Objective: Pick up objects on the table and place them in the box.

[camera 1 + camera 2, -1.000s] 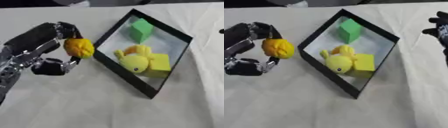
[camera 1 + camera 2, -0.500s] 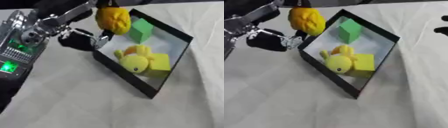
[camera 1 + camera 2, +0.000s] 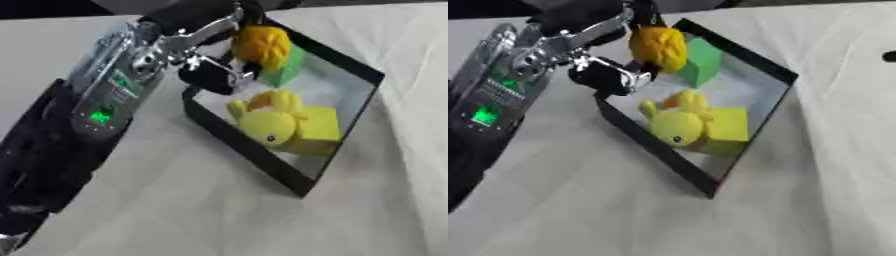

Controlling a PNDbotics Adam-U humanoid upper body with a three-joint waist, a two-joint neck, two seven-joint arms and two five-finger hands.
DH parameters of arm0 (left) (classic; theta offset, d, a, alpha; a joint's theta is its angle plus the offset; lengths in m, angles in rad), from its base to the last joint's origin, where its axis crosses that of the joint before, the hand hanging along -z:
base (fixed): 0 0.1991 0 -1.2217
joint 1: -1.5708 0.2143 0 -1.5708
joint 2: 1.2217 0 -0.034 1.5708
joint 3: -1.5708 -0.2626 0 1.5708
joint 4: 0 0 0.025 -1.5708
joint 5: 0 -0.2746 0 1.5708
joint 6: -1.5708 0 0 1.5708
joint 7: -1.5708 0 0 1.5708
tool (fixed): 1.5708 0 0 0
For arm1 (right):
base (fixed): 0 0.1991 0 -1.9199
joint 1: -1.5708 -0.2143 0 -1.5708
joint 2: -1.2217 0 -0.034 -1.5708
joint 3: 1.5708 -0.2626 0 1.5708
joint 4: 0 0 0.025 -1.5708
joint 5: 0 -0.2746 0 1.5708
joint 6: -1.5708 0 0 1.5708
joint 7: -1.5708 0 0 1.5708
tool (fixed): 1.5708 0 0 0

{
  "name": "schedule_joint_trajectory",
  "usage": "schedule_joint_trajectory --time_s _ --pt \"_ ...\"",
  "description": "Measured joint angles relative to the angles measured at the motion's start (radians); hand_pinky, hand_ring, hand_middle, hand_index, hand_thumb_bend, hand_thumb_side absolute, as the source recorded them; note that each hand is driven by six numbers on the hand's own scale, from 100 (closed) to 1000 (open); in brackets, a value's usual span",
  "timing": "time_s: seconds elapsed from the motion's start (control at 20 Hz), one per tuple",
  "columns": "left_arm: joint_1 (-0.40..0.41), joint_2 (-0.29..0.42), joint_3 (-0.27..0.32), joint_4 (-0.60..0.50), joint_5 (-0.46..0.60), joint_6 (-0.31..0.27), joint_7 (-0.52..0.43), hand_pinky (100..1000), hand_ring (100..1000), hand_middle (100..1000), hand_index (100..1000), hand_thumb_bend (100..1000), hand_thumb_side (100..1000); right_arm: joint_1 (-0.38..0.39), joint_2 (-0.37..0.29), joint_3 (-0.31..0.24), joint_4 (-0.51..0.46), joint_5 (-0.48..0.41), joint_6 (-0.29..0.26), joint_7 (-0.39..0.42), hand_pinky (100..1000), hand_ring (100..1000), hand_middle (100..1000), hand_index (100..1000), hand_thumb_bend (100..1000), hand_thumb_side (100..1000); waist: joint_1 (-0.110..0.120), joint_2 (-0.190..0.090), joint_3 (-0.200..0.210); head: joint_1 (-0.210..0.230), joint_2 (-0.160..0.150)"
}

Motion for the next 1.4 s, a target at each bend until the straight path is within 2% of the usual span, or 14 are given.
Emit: schedule_joint_trajectory --time_s 0.2,0.3,0.45,0.6,0.65,0.85,0.9,1.0,1.15,1.25,1.35,1.4 --pt "-0.012 -0.031 -0.004 0.114 -0.035 -0.049 -0.003 730 695 652 713 104 217 -0.004 0.0 0.006 0.0 -0.004 0.002 0.004 891 674 765 870 100 557 0.006 0.0 -0.008 0.006 -0.007" --pt "-0.017 -0.043 -0.004 0.159 -0.048 -0.071 0.006 737 705 664 725 207 257 -0.005 0.0 0.007 0.0 -0.007 0.003 0.004 891 674 765 870 100 558 0.006 0.0 -0.009 0.006 -0.007" --pt "-0.018 -0.048 -0.003 0.2 -0.076 -0.093 0.023 778 753 726 823 347 345 -0.004 0.0 0.008 0.0 -0.007 0.004 0.006 891 675 765 870 100 558 0.008 0.0 -0.01 0.006 -0.007" --pt "-0.018 -0.054 -0.003 0.214 -0.102 -0.101 0.035 829 799 770 871 543 448 -0.004 0.0 0.009 0.0 -0.007 0.004 0.006 891 675 765 870 100 559 0.009 0.0 -0.01 0.006 -0.007" --pt "-0.018 -0.055 -0.003 0.215 -0.109 -0.103 0.036 839 809 779 878 628 509 -0.004 0.0 0.009 0.0 -0.007 0.005 0.006 891 675 765 869 100 559 0.009 0.0 -0.01 0.006 -0.007" --pt "-0.017 -0.055 -0.003 0.217 -0.129 -0.108 0.034 840 810 779 879 644 522 -0.004 0.0 0.009 0.0 -0.007 0.005 0.005 891 675 765 869 100 559 0.009 0.0 -0.01 0.004 -0.007" --pt "-0.017 -0.055 -0.003 0.217 -0.133 -0.109 0.032 840 826 799 914 780 644 -0.004 0.0 0.009 0.0 -0.007 0.005 0.005 890 676 766 870 100 570 0.009 0.0 -0.009 0.004 -0.007" --pt "-0.004 -0.054 -0.002 0.212 -0.134 -0.114 0.026 851 835 809 934 801 658 0.0 0.0 0.008 0.0 -0.007 0.006 0.004 890 675 765 868 100 557 0.009 0.0 0.001 0.001 -0.007" --pt "0.022 -0.044 0.009 0.182 -0.13 -0.116 0.01 852 832 805 935 747 661 0.006 0.0 0.007 0.0 -0.007 0.006 0.003 890 675 765 868 100 555 0.009 0.0 0.006 -0.003 -0.007" --pt "0.03 -0.037 0.02 0.149 -0.116 -0.109 0.01 849 825 798 923 621 693 0.007 0.0 0.005 0.0 -0.007 0.005 0.002 890 675 764 867 100 554 0.008 0.0 0.01 -0.004 -0.007" --pt "0.033 -0.029 0.037 0.109 -0.097 -0.093 0.024 843 811 784 903 367 663 0.011 0.0 0.005 0.0 -0.007 0.004 0.001 889 675 764 867 100 552 0.008 0.0 0.015 -0.004 -0.007" --pt "0.035 -0.025 0.048 0.087 -0.086 -0.082 0.034 835 802 776 889 322 658 0.013 0.0 0.005 0.0 -0.007 0.004 0.0 889 674 763 867 100 552 0.007 0.0 0.018 -0.005 -0.007"
